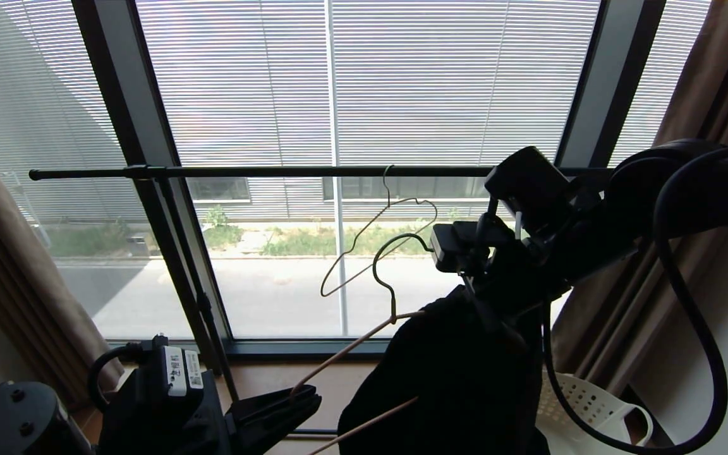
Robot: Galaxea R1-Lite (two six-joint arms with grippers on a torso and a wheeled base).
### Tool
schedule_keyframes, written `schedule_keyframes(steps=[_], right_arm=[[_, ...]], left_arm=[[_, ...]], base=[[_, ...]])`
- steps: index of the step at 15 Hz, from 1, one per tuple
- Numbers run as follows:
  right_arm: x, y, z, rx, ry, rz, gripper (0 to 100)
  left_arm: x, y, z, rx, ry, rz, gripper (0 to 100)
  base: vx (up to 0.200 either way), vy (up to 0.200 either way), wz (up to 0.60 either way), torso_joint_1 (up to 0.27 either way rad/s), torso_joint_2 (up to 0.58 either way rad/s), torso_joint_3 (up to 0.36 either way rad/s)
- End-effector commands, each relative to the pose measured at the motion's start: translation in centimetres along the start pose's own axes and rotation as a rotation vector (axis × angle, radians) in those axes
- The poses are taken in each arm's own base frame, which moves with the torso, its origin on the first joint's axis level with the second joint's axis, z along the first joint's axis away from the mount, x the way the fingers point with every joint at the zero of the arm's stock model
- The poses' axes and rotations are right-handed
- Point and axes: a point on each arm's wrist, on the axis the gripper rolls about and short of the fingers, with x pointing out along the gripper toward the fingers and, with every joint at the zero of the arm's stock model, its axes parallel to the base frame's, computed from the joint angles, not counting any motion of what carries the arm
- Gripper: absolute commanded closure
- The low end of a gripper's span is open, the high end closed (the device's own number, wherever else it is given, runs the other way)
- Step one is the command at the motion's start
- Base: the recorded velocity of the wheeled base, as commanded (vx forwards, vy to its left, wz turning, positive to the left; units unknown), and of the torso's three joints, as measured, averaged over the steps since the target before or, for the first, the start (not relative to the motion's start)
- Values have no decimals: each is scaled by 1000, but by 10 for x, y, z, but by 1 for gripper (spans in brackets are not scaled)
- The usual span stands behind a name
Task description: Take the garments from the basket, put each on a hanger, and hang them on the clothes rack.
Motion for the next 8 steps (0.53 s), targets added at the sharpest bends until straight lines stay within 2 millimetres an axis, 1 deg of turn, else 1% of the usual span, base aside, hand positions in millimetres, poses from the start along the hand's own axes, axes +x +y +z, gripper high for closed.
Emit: schedule_keyframes(steps=[1, 6, 7, 8], right_arm=[[-4, 2, 1, -1, -7, -6, 100], [-6, 4, 1, -2, -7, -7, 100], [-7, 5, 1, -6, -8, -8, 100], [-7, 5, 1, -3, -8, -8, 100]], left_arm=[[0, 0, 0, 2, 1, 3, 100], [-1, 0, 2, 5, -10, 3, 100], [-1, 0, 2, 4, -11, 3, 0], [-1, 0, 2, 1, -10, 3, 0]], base=[[0, 0, 0, 0, 0, 0], [0, 0, 0, 0, 0, 0], [0, 0, 0, 0, 0, 0], [0, 0, 0, 0, 0, 0]])
